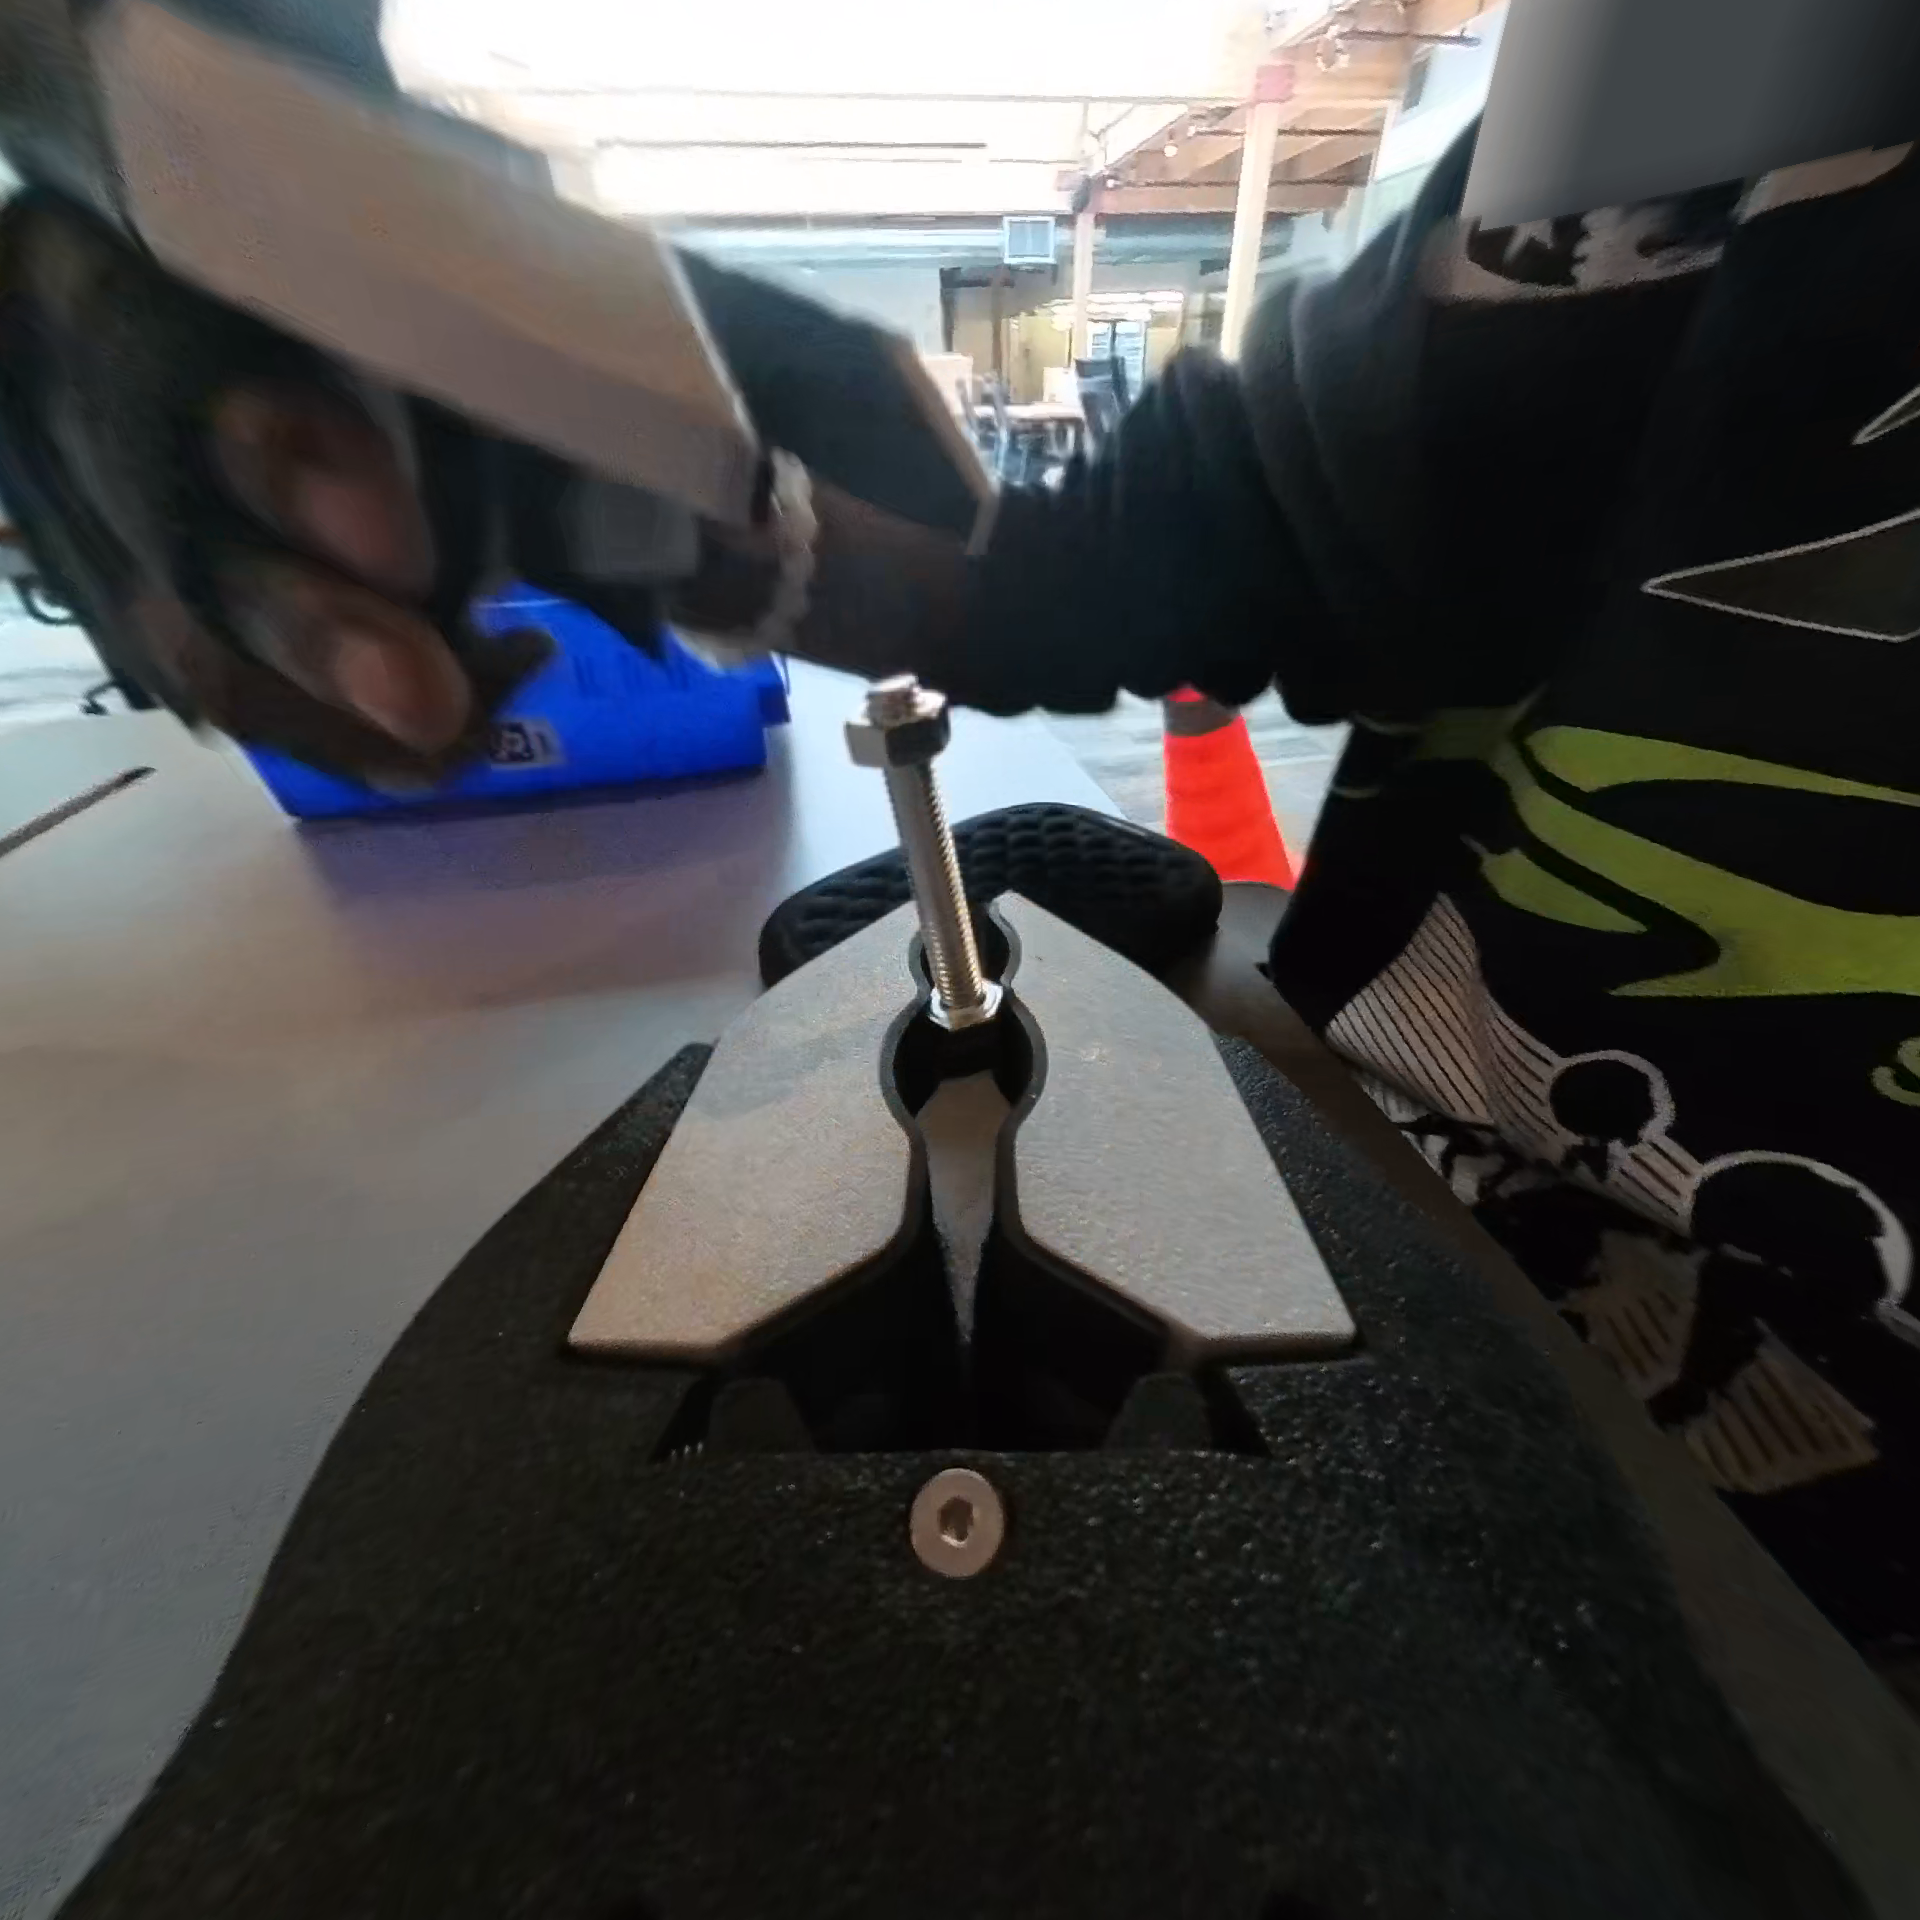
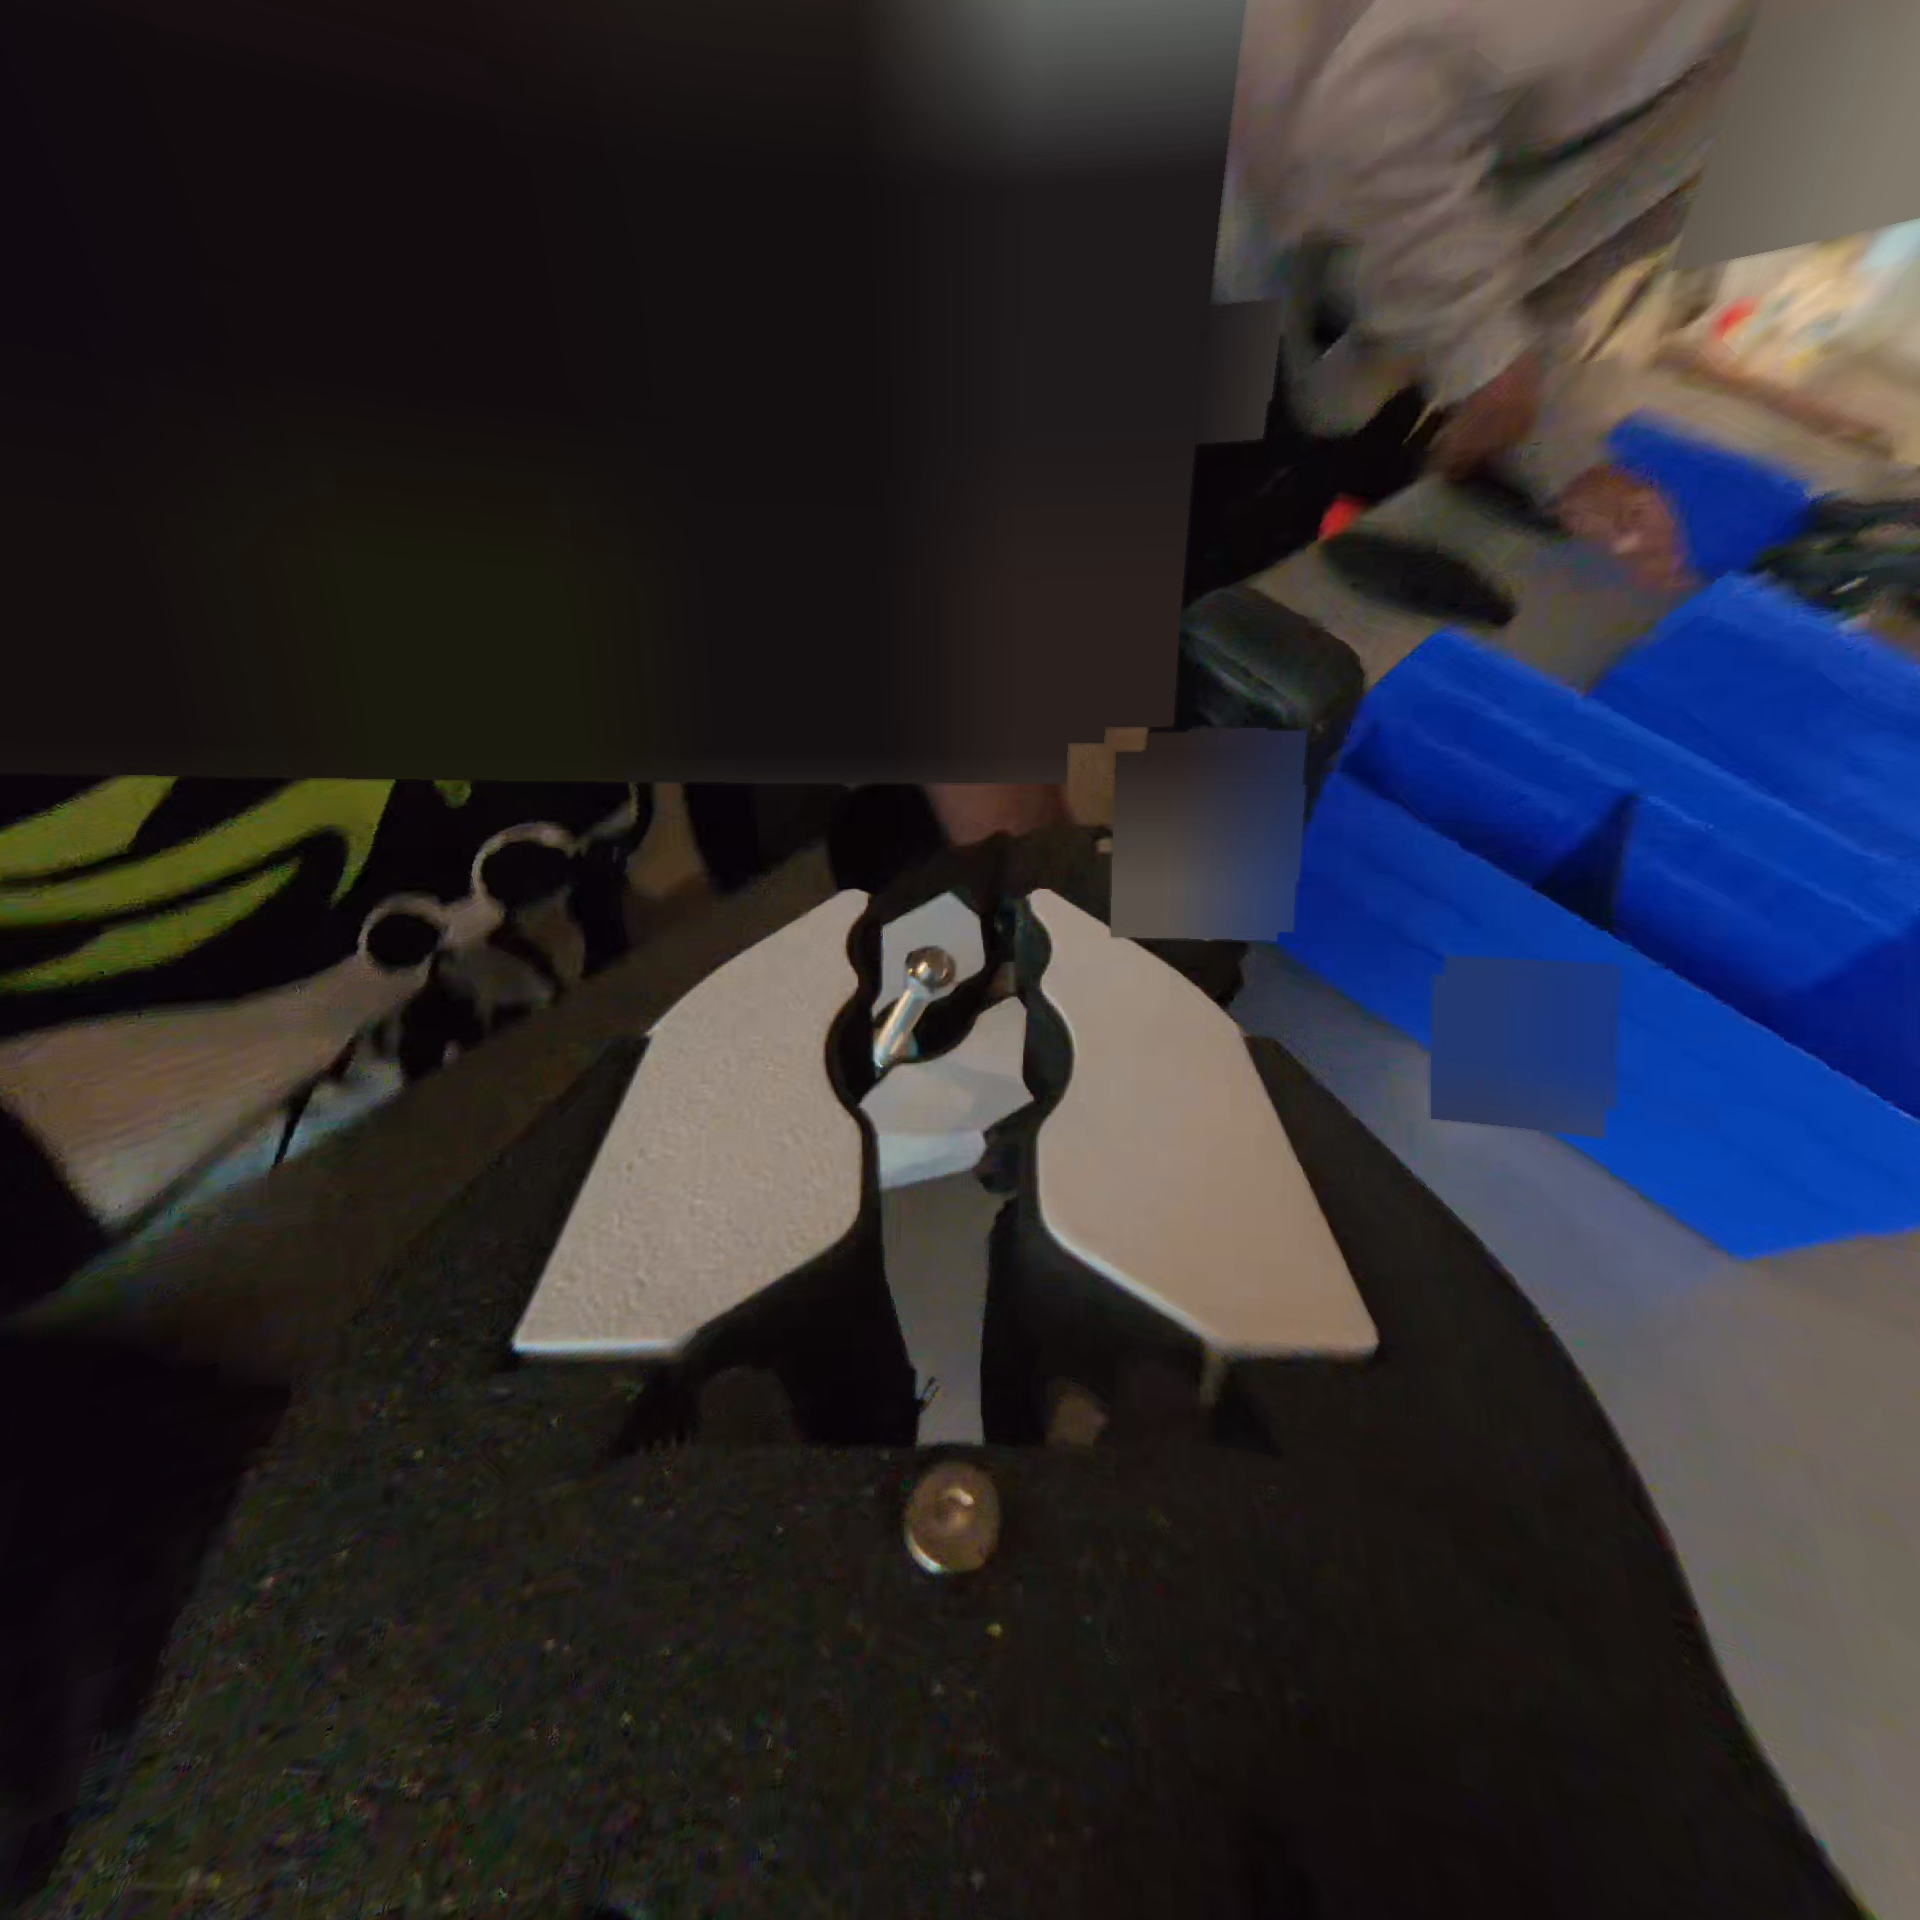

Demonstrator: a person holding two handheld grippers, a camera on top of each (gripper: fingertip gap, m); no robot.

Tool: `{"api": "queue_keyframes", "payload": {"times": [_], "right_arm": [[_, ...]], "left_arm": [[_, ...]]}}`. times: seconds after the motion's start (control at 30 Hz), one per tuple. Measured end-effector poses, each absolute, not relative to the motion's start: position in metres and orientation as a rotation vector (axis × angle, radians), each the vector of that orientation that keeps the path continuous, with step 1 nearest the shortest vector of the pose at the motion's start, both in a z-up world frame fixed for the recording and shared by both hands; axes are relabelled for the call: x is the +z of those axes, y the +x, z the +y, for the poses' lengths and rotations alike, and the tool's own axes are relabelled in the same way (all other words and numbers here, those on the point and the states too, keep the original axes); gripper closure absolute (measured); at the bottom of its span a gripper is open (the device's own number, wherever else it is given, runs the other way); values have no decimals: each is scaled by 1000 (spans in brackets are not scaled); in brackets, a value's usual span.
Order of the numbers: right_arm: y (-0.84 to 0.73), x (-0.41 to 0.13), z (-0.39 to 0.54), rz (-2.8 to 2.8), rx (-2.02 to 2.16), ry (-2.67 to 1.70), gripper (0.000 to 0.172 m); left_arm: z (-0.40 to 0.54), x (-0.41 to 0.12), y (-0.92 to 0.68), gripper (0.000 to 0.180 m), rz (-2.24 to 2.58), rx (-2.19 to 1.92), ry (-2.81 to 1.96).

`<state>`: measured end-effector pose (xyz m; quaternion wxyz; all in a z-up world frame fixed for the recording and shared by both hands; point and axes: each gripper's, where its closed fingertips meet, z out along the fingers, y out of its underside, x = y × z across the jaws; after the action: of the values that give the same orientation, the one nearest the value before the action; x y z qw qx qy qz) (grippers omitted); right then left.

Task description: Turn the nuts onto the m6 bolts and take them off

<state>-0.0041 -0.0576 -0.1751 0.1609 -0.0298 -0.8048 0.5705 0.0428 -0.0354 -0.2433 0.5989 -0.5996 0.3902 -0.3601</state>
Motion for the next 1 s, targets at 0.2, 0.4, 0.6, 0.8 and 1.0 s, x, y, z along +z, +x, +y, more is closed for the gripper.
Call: {"api": "queue_keyframes", "payload": {"times": [0.2,0.4,0.6,0.8,1.0], "right_arm": [[11,-184,-60,-2940,652,316,147],[0,-197,-61,-2968,279,636,149],[-5,-203,-60,-2973,240,683,159],[-7,-201,-58,-3009,235,524,162],[-26,-196,-43,-3015,130,-92,162]], "left_arm": [[-40,-254,49,175,957,-890,-1429],[-42,-249,44,175,955,-905,-1401],[-44,-247,44,175,961,-912,-1390],[-36,-245,40,175,921,-847,-1399],[-5,-241,15,175,718,-576,-1476]]}}
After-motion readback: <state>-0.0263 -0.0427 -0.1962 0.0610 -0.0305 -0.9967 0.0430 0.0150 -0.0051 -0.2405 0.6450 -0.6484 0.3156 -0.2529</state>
